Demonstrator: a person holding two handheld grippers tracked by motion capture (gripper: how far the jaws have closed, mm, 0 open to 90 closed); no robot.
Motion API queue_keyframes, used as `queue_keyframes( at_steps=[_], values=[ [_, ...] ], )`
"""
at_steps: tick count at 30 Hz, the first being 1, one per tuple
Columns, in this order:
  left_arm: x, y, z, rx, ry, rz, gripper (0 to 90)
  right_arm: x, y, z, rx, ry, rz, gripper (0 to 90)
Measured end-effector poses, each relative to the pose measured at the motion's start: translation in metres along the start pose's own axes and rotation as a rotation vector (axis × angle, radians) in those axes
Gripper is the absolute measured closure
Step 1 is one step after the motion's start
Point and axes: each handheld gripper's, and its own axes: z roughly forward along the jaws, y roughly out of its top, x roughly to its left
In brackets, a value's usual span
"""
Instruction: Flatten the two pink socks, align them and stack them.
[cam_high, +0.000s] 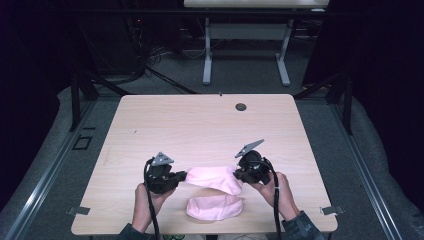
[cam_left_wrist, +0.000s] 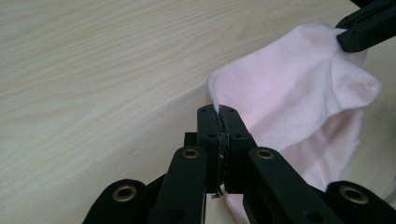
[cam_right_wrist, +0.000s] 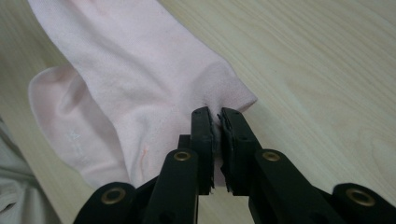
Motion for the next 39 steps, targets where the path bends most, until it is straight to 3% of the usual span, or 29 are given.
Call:
queue_keyframes(
  at_steps=[6, 16, 18, 22, 24, 28, 30, 35, 37, 38, 39],
  values=[
    [-0.009, -0.012, -0.009, 0.003, -0.039, -0.023, 88.1, 0.014, -0.007, -0.012, 0.022, -0.001, -0.026, 83.3],
    [-0.018, -0.044, -0.008, 0.036, -0.081, -0.038, 87.9, 0.023, -0.025, -0.006, 0.057, 0.024, -0.036, 83.0],
    [-0.018, -0.052, -0.003, 0.054, -0.074, -0.031, 87.9, 0.025, -0.030, 0.000, 0.057, 0.028, -0.024, 83.0],
    [-0.017, -0.064, 0.003, 0.063, -0.066, -0.040, 87.7, 0.030, -0.038, 0.013, 0.072, 0.009, -0.044, 82.9],
    [-0.019, -0.067, 0.007, 0.073, -0.037, -0.014, 87.6, 0.029, -0.043, 0.022, 0.084, 0.002, -0.038, 82.9],
    [-0.021, -0.068, 0.012, 0.082, -0.010, 0.001, 87.2, 0.029, -0.046, 0.030, 0.084, -0.005, -0.033, 82.9],
    [-0.022, -0.069, 0.014, 0.093, 0.032, 0.038, 85.8, 0.029, -0.048, 0.034, 0.089, -0.021, -0.034, 82.9],
    [-0.020, -0.074, 0.017, 0.113, 0.049, 0.048, 72.5, 0.029, -0.055, 0.041, 0.086, -0.030, -0.037, 82.2],
    [-0.018, -0.074, 0.013, 0.102, 0.046, 0.033, 61.4, 0.030, -0.056, 0.041, 0.077, -0.028, -0.035, 80.6],
    [-0.017, -0.073, 0.009, 0.090, 0.043, 0.029, 51.3, 0.028, -0.056, 0.038, 0.055, -0.021, -0.023, 75.2],
    [-0.016, -0.072, 0.006, 0.077, 0.048, 0.023, 51.3, 0.028, -0.056, 0.038, 0.055, -0.021, -0.023, 75.2]
  ],
)
